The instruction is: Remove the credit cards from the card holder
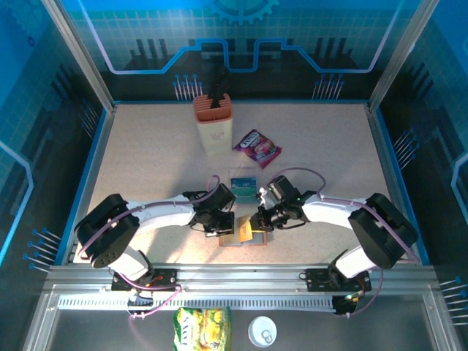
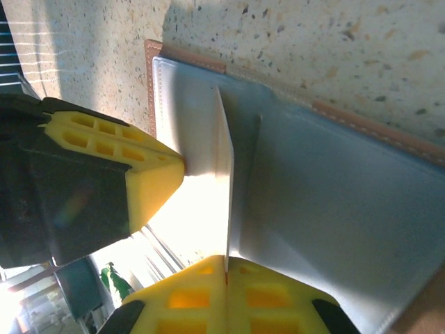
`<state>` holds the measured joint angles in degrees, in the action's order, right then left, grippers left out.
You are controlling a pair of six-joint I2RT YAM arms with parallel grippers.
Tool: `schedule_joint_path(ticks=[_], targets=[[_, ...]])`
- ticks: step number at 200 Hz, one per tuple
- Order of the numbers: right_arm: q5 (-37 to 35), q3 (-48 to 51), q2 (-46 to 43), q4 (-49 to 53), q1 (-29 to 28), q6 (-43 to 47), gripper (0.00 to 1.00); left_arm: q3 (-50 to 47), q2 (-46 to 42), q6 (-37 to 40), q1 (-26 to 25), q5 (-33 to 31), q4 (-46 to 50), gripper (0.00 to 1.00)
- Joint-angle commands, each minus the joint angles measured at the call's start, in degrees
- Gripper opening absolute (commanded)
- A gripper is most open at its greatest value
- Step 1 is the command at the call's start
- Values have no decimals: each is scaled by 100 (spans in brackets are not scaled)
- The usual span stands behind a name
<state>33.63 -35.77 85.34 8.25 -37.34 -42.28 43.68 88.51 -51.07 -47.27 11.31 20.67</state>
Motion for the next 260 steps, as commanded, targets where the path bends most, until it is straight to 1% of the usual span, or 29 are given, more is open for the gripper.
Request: schedule_joint_path(ticks=[1, 37, 69, 106, 127, 146, 175, 188, 196, 221, 260], targets=[[-228, -212, -228, 730, 69, 367, 2, -167, -101, -101, -18, -94, 314, 0], [-519, -606, -522, 1522, 82, 744, 1, -135, -203, -142, -13, -94, 305, 0], [-918, -1262, -642, 2587, 139, 1502, 0, 13, -323, -139, -11, -118, 343, 0], [-1392, -2318, -500, 4002, 175, 2939, 0, 183, -673, -142, 4, -248, 498, 0], [-1588, -2768, -386, 4411, 186, 3921, 0, 159, -963, -150, 62, -378, 596, 3], [-1714, -3073, -278, 4634, 197, 5099, 0, 33, -1235, -179, 163, -428, 632, 4], [-1949, -3942, 280, 5129, 344, 6803, 0, -246, -1612, -218, 322, -411, 640, 5], [-2193, -4288, 546, 5188, 373, 7292, 0, -356, -1762, -228, 377, -397, 664, 5], [-2137, -4570, 740, 5293, 431, 7549, 0, -415, -1847, -235, 401, -402, 695, 5], [-1942, -5611, 1432, 5745, 595, 8085, 0, -589, -2112, -254, 489, -416, 772, 5], [-1947, -6968, 2531, 6221, 775, 8633, 0, -815, -2465, -298, 597, -403, 839, 6]])
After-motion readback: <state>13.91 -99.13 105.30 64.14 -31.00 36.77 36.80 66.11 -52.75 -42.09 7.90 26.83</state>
